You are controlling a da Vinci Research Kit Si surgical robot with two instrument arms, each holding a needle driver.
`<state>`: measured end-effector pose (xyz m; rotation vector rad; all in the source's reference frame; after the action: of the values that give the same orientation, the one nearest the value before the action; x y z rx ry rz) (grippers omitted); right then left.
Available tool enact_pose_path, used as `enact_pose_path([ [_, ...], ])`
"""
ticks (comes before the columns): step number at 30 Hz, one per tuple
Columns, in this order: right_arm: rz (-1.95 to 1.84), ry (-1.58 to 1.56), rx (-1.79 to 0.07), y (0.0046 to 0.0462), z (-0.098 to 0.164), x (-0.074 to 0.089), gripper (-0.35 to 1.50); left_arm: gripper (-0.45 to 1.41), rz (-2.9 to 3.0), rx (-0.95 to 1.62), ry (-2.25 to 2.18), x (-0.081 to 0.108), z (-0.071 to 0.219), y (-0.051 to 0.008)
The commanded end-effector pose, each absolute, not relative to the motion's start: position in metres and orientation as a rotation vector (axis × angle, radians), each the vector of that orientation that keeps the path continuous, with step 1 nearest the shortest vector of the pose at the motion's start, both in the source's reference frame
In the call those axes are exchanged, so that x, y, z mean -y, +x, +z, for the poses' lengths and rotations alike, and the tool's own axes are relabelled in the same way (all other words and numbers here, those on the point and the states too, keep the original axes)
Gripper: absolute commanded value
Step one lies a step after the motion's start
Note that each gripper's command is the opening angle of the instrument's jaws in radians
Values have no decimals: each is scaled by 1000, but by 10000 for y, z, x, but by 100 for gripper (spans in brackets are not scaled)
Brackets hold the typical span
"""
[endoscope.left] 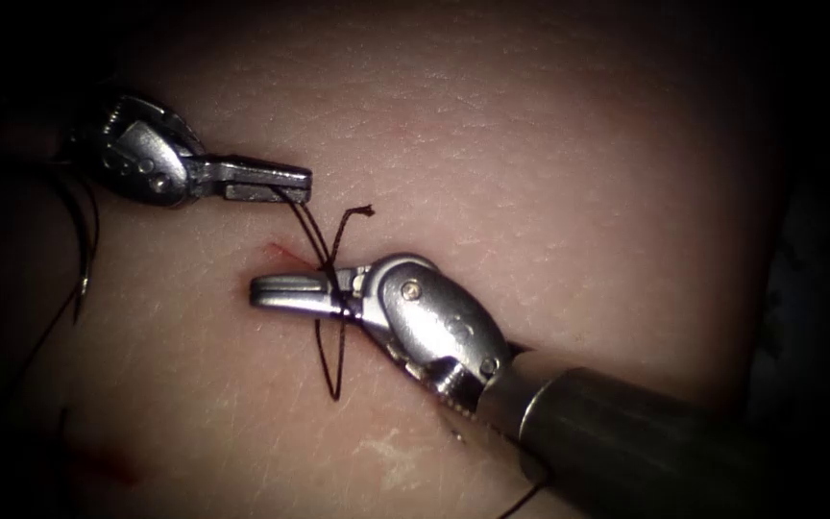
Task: Wound Closure
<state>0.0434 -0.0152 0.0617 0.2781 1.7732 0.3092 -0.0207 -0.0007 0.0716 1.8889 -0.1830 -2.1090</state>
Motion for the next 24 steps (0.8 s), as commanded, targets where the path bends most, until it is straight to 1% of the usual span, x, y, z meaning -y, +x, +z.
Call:
enact_pose_path([
  [1, 321, 276, -1789, 440, 622, 158, -35, -45, -2103, 181, 1893, 12, 726, -211],
  [11, 398, 305, -1883, 433, 620, 156, -35, -45, -2088, 178, 1892, 19, 747, -203],
  [17, 466, 278, -1891, 424, 622, 154, -35, -45, -2086, 161, 1896, 31, 754, -195],
  [23, 567, 240, -1857, 417, 628, 150, -35, -45, -2086, 147, 1881, 52, 758, -194],
  [24, 584, 243, -1856, 417, 629, 150, -32, -45, -2086, 148, 1875, 55, 759, -195],
])
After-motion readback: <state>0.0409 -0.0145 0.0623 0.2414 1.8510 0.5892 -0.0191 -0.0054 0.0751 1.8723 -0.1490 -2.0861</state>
